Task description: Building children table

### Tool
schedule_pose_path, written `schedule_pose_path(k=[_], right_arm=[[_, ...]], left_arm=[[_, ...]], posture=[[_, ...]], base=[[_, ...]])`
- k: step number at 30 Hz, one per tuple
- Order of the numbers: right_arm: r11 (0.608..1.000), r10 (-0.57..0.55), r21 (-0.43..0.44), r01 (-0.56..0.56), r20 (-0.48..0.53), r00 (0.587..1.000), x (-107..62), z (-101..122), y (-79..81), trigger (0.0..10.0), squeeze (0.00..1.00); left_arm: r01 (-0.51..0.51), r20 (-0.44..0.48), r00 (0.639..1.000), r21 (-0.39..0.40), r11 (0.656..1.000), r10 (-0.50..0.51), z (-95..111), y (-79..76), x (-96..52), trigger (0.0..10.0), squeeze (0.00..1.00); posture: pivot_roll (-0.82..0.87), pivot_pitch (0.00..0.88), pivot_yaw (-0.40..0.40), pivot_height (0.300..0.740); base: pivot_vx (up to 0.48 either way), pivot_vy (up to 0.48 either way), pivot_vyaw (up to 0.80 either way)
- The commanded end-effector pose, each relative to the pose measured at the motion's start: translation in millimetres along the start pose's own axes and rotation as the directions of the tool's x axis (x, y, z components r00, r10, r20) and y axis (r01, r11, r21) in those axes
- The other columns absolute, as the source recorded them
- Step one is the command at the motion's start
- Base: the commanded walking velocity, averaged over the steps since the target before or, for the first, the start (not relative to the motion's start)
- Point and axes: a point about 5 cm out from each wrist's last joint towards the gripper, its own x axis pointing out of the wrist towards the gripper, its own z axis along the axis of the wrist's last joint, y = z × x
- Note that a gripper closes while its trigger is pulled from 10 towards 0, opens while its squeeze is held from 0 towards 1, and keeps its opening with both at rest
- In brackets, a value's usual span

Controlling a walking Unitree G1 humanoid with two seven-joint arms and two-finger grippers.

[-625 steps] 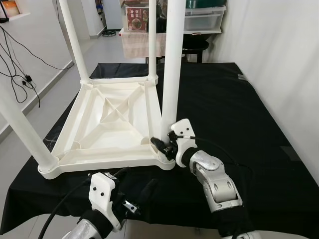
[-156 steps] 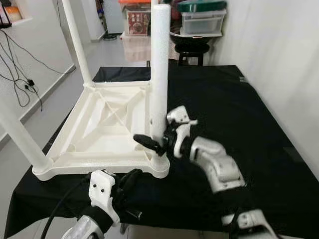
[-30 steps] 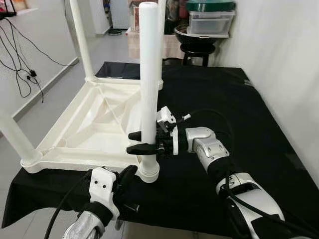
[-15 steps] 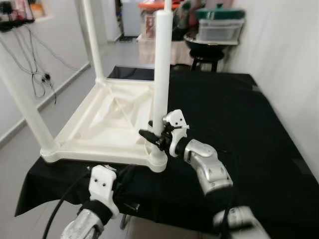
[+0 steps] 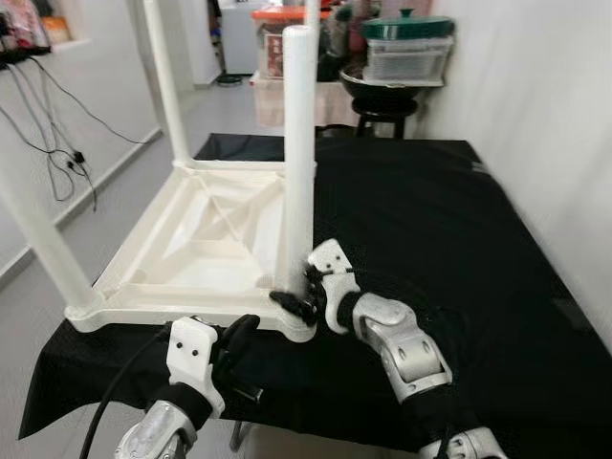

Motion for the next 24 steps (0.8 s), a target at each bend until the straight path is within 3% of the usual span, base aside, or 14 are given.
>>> schedule_pose_path(k=[1, 4, 6, 7, 13, 14, 16, 17, 21, 24], right_arm=[[0.996, 0.082, -0.041, -0.078, 0.1, 0.992, 4.3, 24, 1.2, 10.0, 1.0], [0.984, 0.176, -0.055, -0.17, 0.143, 0.974, 4.3, 36, 0.0, 10.0, 1.0], [0.931, 0.354, -0.155, -0.33, 0.161, 0.921, 3.0, 50, -1.3, 10.0, 1.0], [0.907, 0.41, -0.175, -0.384, 0.156, 0.899, 3.2, 53, -2.8, 10.0, 0.0], [0.876, 0.477, -0.145, -0.46, 0.119, 0.871, 7.3, 52, -8.6, 10.0, 0.0], [0.867, 0.494, -0.123, -0.482, 0.094, 0.865, 8.8, 49, -10.6, 7.4, 0.0], [0.861, 0.505, -0.109, -0.496, 0.077, 0.86, 9.6, 47, -11.9, 7.4, 0.0], [0.868, 0.493, -0.094, -0.487, 0.067, 0.867, 10.5, 45, -14.7, 0.0, 0.0], [0.883, 0.468, -0.079, -0.463, 0.061, 0.882, 11.0, 42, -18.7, 0.0, 0.0], [0.919, 0.393, -0.075, -0.388, 0.077, 0.916, 6.1, 36, -28.2, 0.0, 0.0]], left_arm=[[0.004, -0.013, 1.0, 0.006, 1.0, -0.004, -3, 1.0, -0.1, 10.0, 0.0], [0.004, -0.012, 1.0, 0.004, 1.0, -0.004, -3, 0.9, 0.6, 10.0, 0.0], [0.004, -0.009, 1.0, 0.003, 1.0, -0.004, -4, 0.5, 1.6, 10.0, 0.0], [0.004, -0.008, 1.0, 0.002, 1.0, -0.004, -4, 0.3, 1.9, 10.0, 0.0], [0.003, -0.008, 1.0, 0.0, 1.0, -0.003, -4, 0.0, 2.2, 10.0, 0.0], [0.003, -0.008, 1.0, -0.001, 1.0, -0.003, -4, -0.2, 2.1, 10.0, 0.0], [0.003, -0.009, 1.0, -0.001, 1.0, -0.003, -4, -0.4, 2.0, 10.0, 0.0], [0.002, -0.008, 1.0, -0.001, 1.0, -0.002, -4, -0.6, 2.0, 10.0, 0.0], [0.001, -0.006, 1.0, -0.001, 1.0, -0.001, -4, -0.9, 2.0, 10.0, 0.0], [-0.002, -0.002, 1.0, -0.002, 1.0, 0.002, -3, -1.7, 1.5, 10.0, 0.0]], posture=[[0.04, 0.0, -0.018, 0.74], [0.03, 0.0, -0.018, 0.74], [0.04, 0.0, -0.021, 0.74], [0.04, 0.0, -0.021, 0.74], [0.04, 0.0, -0.021, 0.74], [0.05, 0.0, -0.021, 0.74], [0.05, 0.0, -0.021, 0.74], [0.05, 0.0, -0.027, 0.74], [0.05, 0.0, -0.028, 0.74], [0.05, 0.0, -0.031, 0.74]], base=[[0.0, 0.0, 0.0], [0.0, 0.0, 0.0], [0.0, 0.0, 0.0], [0.0, 0.0, 0.0], [0.0, 0.0, 0.0], [0.0, 0.0, 0.0], [0.0, 0.0, 0.0], [0.0, 0.0, 0.0], [0.0, 0.0, 0.0], [0.0, 0.0, 0.0]])
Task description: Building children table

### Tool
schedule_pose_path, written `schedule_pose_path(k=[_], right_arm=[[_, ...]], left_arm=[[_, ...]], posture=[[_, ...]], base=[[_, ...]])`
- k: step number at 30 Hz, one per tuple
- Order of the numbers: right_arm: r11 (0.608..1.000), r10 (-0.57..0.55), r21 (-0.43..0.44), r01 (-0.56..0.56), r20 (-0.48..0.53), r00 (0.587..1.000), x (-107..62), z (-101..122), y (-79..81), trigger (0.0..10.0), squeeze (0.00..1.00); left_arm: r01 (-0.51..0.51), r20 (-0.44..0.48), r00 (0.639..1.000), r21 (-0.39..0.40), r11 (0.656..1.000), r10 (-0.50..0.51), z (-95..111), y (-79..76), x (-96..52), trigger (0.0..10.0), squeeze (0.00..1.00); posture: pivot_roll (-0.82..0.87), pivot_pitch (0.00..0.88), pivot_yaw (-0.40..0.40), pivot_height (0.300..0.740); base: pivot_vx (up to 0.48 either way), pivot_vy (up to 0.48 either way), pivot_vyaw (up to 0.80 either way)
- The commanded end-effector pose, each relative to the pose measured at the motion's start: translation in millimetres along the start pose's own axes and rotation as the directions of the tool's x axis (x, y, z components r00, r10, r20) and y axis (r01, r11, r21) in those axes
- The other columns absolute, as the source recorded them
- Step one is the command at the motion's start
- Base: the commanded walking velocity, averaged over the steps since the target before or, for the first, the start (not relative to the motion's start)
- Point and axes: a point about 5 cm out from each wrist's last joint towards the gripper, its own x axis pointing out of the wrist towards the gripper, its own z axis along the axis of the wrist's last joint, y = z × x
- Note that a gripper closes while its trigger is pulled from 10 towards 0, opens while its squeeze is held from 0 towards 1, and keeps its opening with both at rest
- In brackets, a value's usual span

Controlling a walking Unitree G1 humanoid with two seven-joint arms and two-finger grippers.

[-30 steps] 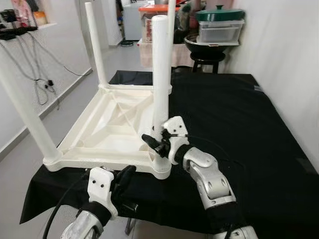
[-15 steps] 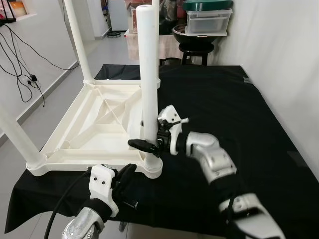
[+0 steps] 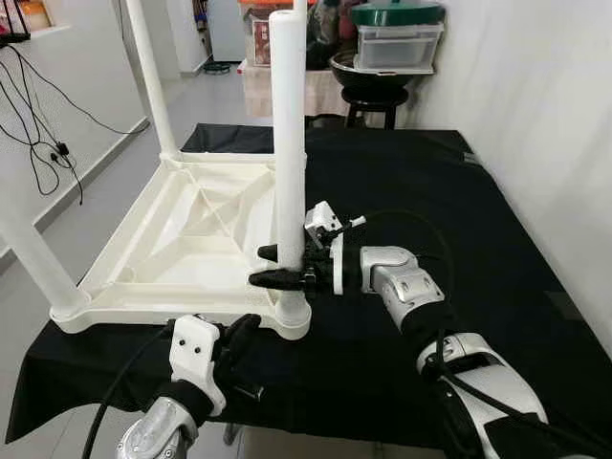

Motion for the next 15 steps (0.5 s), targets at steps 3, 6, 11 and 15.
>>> schedule_pose_path(k=[3, 6, 11, 15], right_arm=[[0.997, -0.074, 0.024, 0.074, 0.012, 0.997, -12.0, -12, -3.1, 0.0, 0.0], [0.982, -0.188, 0.016, 0.189, -0.013, 0.982, -21.4, -24, -0.1, 0.0, 0.0], [0.806, -0.591, -0.029, 0.591, -0.073, 0.803, -16.6, -42, 37.7, 0.0, 0.0], [0.731, -0.681, -0.011, 0.682, -0.068, 0.729, -21.3, -34, 37.4, 0.0, 0.0]], left_arm=[[-0.005, -0.001, 1.0, -0.001, 1.0, 0.005, -1, -1.3, -1.6, 10.0, 0.0], [-0.004, 0.002, 1.0, -0.002, 1.0, 0.004, 1, -1.5, -3.5, 10.0, 0.0], [0.0, -0.005, 1.0, -0.001, 1.0, 0.0, 3, 0.3, -9.1, 10.0, 0.0], [0.005, -0.01, 1.0, -0.001, 1.0, -0.005, 3, -0.3, -10.5, 10.0, 0.0]], posture=[[0.04, 0.0, -0.03, 0.74], [0.03, 0.0, -0.028, 0.74], [0.0, 0.023, 0.004, 0.74], [0.02, 0.015, -0.01, 0.74]], base=[[0.0, 0.0, 0.0], [0.0, 0.0, 0.0], [0.0, 0.0, 0.0], [0.0, 0.0, 0.0]])
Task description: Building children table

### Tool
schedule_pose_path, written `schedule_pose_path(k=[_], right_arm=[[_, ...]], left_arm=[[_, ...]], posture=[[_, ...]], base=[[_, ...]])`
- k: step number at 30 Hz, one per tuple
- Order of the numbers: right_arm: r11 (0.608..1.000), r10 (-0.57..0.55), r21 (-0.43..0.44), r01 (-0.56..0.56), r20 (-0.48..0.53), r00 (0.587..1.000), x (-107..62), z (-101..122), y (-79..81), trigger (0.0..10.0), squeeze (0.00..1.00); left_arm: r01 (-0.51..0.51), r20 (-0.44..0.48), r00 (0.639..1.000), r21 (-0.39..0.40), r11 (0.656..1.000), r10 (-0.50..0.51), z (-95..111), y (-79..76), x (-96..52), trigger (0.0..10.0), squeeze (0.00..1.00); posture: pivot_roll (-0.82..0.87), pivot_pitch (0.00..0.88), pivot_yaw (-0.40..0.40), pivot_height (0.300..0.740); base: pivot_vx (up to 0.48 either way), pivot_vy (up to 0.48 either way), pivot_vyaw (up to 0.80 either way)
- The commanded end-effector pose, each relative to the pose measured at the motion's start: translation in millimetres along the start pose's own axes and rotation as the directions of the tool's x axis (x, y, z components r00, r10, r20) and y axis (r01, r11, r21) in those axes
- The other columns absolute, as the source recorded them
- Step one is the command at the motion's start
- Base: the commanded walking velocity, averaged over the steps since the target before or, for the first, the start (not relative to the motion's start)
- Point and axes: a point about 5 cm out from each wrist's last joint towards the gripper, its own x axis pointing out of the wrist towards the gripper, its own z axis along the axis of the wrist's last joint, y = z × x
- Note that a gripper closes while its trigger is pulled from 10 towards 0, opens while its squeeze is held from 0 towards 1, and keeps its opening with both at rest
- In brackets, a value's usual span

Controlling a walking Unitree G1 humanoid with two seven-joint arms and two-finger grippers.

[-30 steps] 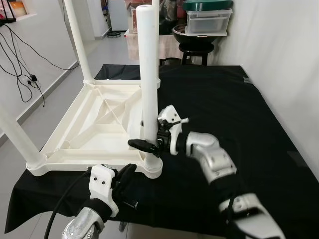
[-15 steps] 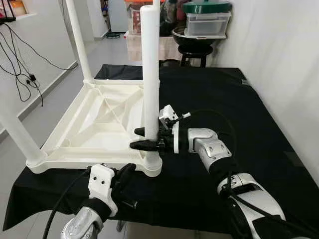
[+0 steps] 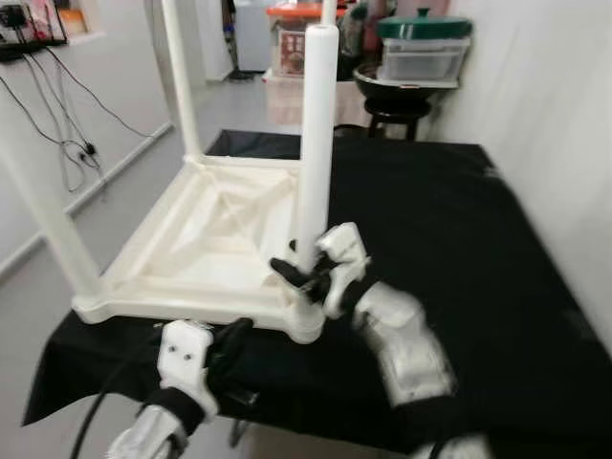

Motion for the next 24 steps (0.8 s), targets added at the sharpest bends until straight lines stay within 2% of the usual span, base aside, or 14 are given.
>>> schedule_pose_path(k=[1, 7, 8, 9, 10, 12, 13, 16, 18, 20, 21, 22, 23, 24], right_arm=[[0.997, -0.071, -0.003, 0.071, -0.097, 0.993, -3.0, -11, -12.1, 0.0, 0.0], [0.999, -0.033, -0.008, 0.032, -0.115, 0.993, 2.3, -16, -5.3, 0.0, 0.0], [0.999, -0.047, -0.016, 0.045, -0.13, 0.99, 2.0, -17, -3.7, 2.7, 0.0], [1.0, -0.012, 0.003, 0.013, -0.13, 0.991, 3.8, -15, -0.1, 10.0, 0.0], [1.0, 0.021, 0.024, -0.019, -0.117, 0.993, 6.2, -12, 1.9, 10.0, 0.74], [0.999, 0.026, 0.038, -0.022, -0.114, 0.993, 5.2, -8, 5.9, 10.0, 0.74], [0.993, 0.102, 0.064, -0.098, -0.062, 0.993, 10.5, 3, 7.8, 10.0, 1.0], [0.976, 0.202, 0.084, -0.203, 0.022, 0.979, 16.8, 18, 9.1, 10.0, 1.0], [0.907, 0.415, 0.037, -0.419, 0.095, 0.905, 18.9, 32, 7.3, 10.0, 1.0], [0.87, 0.49, 0.012, -0.494, 0.105, 0.865, 18.1, 35, 6.5, 10.0, 1.0], [0.807, 0.589, -0.004, -0.591, 0.08, 0.804, 16.1, 35, 5.9, 10.0, 0.49], [0.807, 0.589, -0.004, -0.591, 0.08, 0.804, 16.1, 35, 5.9, 10.0, 0.49], [0.759, 0.652, -0.037, -0.651, 0.051, 0.757, 16.2, 34, 3.4, 10.0, 0.0], [0.759, 0.652, -0.037, -0.651, 0.051, 0.757, 16.2, 34, 3.4, 10.0, 0.0]], left_arm=[[0.009, -0.014, 1.0, 0.0, 1.0, -0.009, 0, 0.4, -1.9, 10.0, 0.0], [0.007, -0.011, 1.0, -0.001, 1.0, -0.007, 1, -0.7, -1.7, 10.0, 0.0], [-0.002, -0.008, 1.0, -0.001, 1.0, 0.002, 1, -0.6, -1.6, 10.0, 0.0], [-0.008, -0.005, 1.0, -0.002, 1.0, 0.008, 1, -0.2, -1.5, 10.0, 0.0], [-0.009, -0.005, 1.0, -0.003, 1.0, 0.009, 1, 0.0, -1.2, 10.0, 0.0], [-0.008, -0.005, 1.0, -0.003, 1.0, 0.008, 1, 0.1, -1.1, 10.0, 0.0], [-0.004, -0.007, 1.0, -0.005, 1.0, 0.004, 1, -0.3, -0.5, 10.0, 0.0], [-0.001, -0.008, 1.0, -0.006, 1.0, 0.001, 1, -0.8, 0.1, 10.0, 0.0], [-0.001, -0.007, 1.0, -0.006, 1.0, 0.001, 1, -1.1, 0.8, 10.0, 0.0], [-0.002, -0.007, 1.0, -0.006, 1.0, 0.002, 1, -1.2, 1.1, 10.0, 0.0], [-0.003, -0.006, 1.0, -0.006, 1.0, 0.003, 0, -1.3, 1.5, 10.0, 0.0], [-0.003, -0.006, 1.0, -0.006, 1.0, 0.003, 0, -1.3, 1.5, 10.0, 0.0], [-0.003, -0.006, 1.0, -0.006, 1.0, 0.003, 0, -1.4, 1.7, 10.0, 0.0], [-0.003, -0.006, 1.0, -0.006, 1.0, 0.003, 0, -1.4, 1.7, 10.0, 0.0]], posture=[[0.03, 0.021, -0.024, 0.74], [0.02, 0.023, -0.02, 0.74], [0.03, 0.021, -0.02, 0.74], [0.03, 0.019, -0.017, 0.74], [0.02, 0.016, -0.015, 0.74], [0.02, 0.016, -0.015, 0.74], [0.02, 0.009, -0.016, 0.74], [0.02, 0.009, -0.016, 0.74], [0.03, 0.0, -0.021, 0.74], [0.03, 0.0, -0.021, 0.74], [0.03, 0.0, -0.021, 0.74], [0.03, 0.0, -0.021, 0.74], [0.03, 0.0, -0.023, 0.74], [0.03, 0.0, -0.023, 0.74]], base=[[0.0, 0.0, 0.0], [0.0, 0.0, 0.0], [0.0, 0.0, 0.0], [0.0, 0.0, 0.0], [0.0, 0.0, 0.0], [0.0, 0.0, 0.0], [0.0, 0.0, 0.0], [0.0, 0.0, 0.0], [0.0, 0.0, 0.0], [0.0, 0.0, 0.0], [0.0, 0.0, 0.0], [0.0, 0.0, 0.0], [0.0, 0.0, 0.0], [0.0, 0.0, 0.0]])
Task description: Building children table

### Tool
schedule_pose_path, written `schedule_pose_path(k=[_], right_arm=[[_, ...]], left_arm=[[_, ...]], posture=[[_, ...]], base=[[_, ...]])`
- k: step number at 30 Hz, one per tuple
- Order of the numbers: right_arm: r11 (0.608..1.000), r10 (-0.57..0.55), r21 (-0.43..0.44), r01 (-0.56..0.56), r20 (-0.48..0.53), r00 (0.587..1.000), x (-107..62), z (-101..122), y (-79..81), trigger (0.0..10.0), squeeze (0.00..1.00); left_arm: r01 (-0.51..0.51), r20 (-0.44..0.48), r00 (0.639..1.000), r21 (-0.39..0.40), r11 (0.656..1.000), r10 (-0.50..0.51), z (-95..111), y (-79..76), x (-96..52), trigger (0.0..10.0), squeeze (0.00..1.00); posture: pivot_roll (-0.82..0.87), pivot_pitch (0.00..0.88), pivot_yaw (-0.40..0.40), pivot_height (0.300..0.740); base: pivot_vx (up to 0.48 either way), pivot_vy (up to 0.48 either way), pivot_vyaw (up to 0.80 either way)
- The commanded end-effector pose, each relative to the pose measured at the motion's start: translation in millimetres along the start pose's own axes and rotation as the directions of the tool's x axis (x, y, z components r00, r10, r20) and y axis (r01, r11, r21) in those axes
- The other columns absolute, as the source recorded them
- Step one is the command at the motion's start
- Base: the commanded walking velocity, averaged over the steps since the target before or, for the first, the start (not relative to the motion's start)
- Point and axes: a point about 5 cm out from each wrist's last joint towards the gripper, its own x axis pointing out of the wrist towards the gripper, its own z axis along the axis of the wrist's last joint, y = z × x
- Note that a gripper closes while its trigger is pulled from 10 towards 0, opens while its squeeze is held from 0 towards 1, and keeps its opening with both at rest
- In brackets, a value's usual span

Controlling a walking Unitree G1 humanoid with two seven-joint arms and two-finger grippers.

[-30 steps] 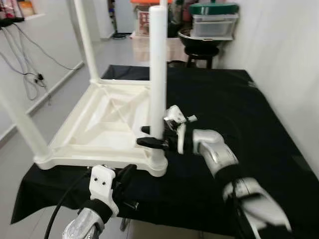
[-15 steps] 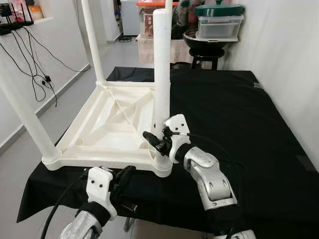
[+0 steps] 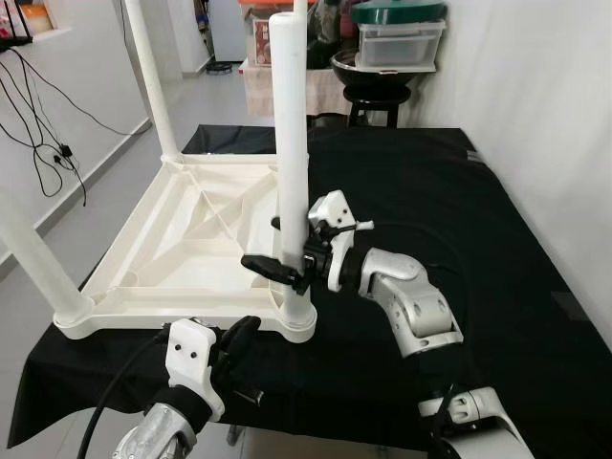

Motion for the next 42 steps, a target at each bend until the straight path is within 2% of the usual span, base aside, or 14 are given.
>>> schedule_pose_path(k=[1, 6, 7, 10, 11, 23, 26, 28, 29, 37, 39, 40, 41, 42], right_arm=[[0.996, 0.085, 0.0, -0.085, -0.01, 0.996, 6.0, -1, 0.1, 10.0, 0.0], [0.997, 0.059, 0.054, -0.058, -0.009, 0.998, 9.4, -1, -18.9, 9.5, 0.0], [0.995, 0.069, 0.073, -0.069, -0.003, 0.998, 9.0, -2, -21.5, 2.7, 0.0], [0.993, 0.081, 0.085, -0.081, 0.0, 0.997, 8.3, -3, -22.4, 2.7, 0.0], [0.99, 0.093, 0.103, -0.093, 0.007, 0.996, 6.4, -5, -23.4, 0.0, 0.0], [0.993, 0.085, 0.087, -0.085, 0.004, 0.996, -8.7, -14, -28.7, 0.0, 0.0], [0.915, -0.379, 0.083, 0.395, -0.162, 0.911, -8.7, -58, -1.8, 0.0, 0.0], [0.915, -0.379, 0.083, 0.395, -0.162, 0.911, -8.7, -58, -1.8, 0.0, 0.0], [0.826, -0.533, 0.077, 0.559, -0.219, 0.818, -11.7, -67, 13.7, 0.0, 0.0], [0.859, -0.51, -0.04, 0.51, -0.163, 0.845, 8.2, -51, 17.6, 0.0, 0.0], [0.853, -0.52, -0.038, 0.521, -0.162, 0.839, 10.4, -50, 16.2, 1.5, 0.0], [0.842, -0.537, -0.04, 0.538, -0.162, 0.828, 11.4, -49, 13.6, 10.0, 0.0], [0.855, -0.515, -0.018, 0.519, -0.148, 0.844, 13.2, -46, 10.9, 10.0, 1.0], [0.855, -0.515, -0.018, 0.519, -0.148, 0.844, 13.2, -46, 10.9, 10.0, 1.0]], left_arm=[[-0.005, -0.014, 1.0, 0.005, 1.0, 0.005, -2, 0.1, -0.1, 10.0, 0.0], [-0.006, -0.015, 1.0, 0.005, 1.0, 0.006, -3, -1.0, 0.2, 10.0, 0.0], [-0.007, -0.016, 1.0, 0.005, 1.0, 0.007, -3, -1.4, -0.1, 10.0, 0.0], [-0.008, -0.016, 1.0, 0.004, 1.0, 0.008, -4, -1.7, -0.3, 10.0, 0.0], [-0.008, -0.017, 1.0, 0.004, 1.0, 0.008, -4, -2.2, -0.8, 10.0, 0.0], [-0.008, -0.017, 1.0, 0.0, 1.0, 0.008, -3, -4.6, -3.2, 10.0, 0.0], [-0.007, -0.015, 1.0, -0.002, 1.0, 0.007, 0, -4.7, -7.2, 10.0, 0.0], [-0.007, -0.015, 1.0, -0.002, 1.0, 0.007, 0, -4.7, -7.2, 10.0, 0.0], [-0.006, -0.015, 1.0, -0.002, 1.0, 0.006, 1, -4.0, -8.1, 10.0, 0.0], [0.015, -0.028, 0.999, -0.01, 1.0, -0.015, 0, -1.7, -7.2, 10.0, 0.0], [0.002, -0.022, 1.0, -0.005, 1.0, -0.002, 0, -1.5, -6.9, 10.0, 0.0], [-0.01, -0.016, 1.0, -0.003, 1.0, 0.01, 0, -1.1, -6.5, 10.0, 0.0], [-0.017, -0.012, 1.0, -0.003, 1.0, 0.017, 0, -0.9, -5.7, 10.0, 0.0], [-0.017, -0.012, 1.0, -0.003, 1.0, 0.017, 0, -0.9, -5.7, 10.0, 0.0]], posture=[[0.04, 0.0, -0.023, 0.74], [0.05, 0.0, -0.027, 0.74], [0.05, 0.0, -0.027, 0.74], [0.05, 0.0, -0.028, 0.74], [0.05, 0.0, -0.028, 0.74], [0.05, 0.003, -0.026, 0.74], [0.03, 0.042, -0.022, 0.74], [0.03, 0.042, -0.022, 0.74], [0.03, 0.049, -0.016, 0.74], [0.03, 0.034, -0.014, 0.74], [0.03, 0.032, -0.018, 0.74], [0.03, 0.03, -0.019, 0.74], [0.04, 0.024, -0.024, 0.74], [0.04, 0.024, -0.024, 0.74]], base=[[0.0, 0.0, 0.0], [0.0, 0.0, 0.0], [0.0, 0.0, 0.0], [0.0, 0.0, 0.0], [0.0, 0.0, 0.0], [0.0, 0.0, 0.0], [0.0, 0.0, 0.0], [0.0, 0.0, 0.0], [0.0, 0.0, 0.0], [0.0, 0.0, 0.0], [0.0, 0.0, 0.0], [0.0, 0.0, 0.0], [0.0, 0.0, 0.0], [0.0, 0.0, 0.0]])
